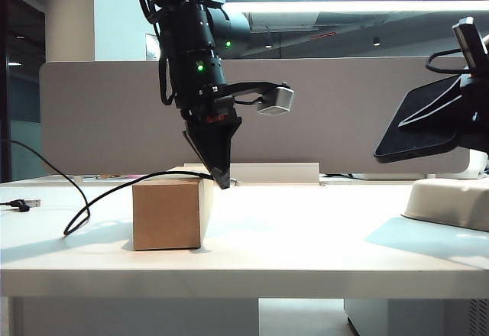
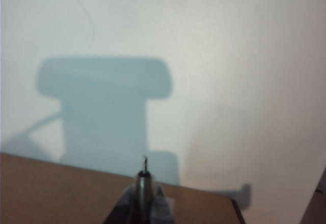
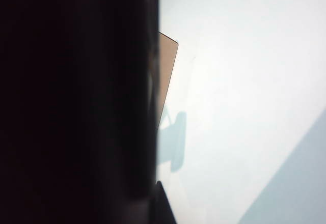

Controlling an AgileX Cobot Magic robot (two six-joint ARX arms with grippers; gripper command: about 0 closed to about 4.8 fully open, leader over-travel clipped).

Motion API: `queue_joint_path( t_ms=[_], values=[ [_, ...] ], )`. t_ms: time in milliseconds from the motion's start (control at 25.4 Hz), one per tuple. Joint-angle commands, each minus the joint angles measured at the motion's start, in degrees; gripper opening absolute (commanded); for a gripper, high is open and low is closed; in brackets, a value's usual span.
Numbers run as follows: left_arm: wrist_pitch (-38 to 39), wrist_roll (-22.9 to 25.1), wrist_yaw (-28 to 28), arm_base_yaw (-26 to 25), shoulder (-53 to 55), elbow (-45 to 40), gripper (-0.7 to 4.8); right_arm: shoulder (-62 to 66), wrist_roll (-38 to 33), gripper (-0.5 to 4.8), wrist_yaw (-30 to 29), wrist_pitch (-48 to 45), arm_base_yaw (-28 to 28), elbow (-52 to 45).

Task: Pick up the charging cable and the phone, plug the charging cable into the charging port on the phone, and finally place them back on the table.

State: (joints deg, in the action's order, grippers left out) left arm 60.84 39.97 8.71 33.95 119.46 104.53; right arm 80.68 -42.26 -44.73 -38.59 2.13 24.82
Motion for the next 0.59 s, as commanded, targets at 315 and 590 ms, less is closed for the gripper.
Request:
queue_joint_path(
  t_ms=[315,590],
  values=[
    [-1.09,-9.22,9.75,1.03,-3.28,4.83,-0.06,-3.28,-8.04,-0.06,-0.55,-15.41,0.02,0.44],
    [-4.61,-12.04,26.93,1.03,-7.23,4.83,-0.06,-5.4,-19.76,-0.06,-0.35,-29.7,0.02,0.46]
  ],
)
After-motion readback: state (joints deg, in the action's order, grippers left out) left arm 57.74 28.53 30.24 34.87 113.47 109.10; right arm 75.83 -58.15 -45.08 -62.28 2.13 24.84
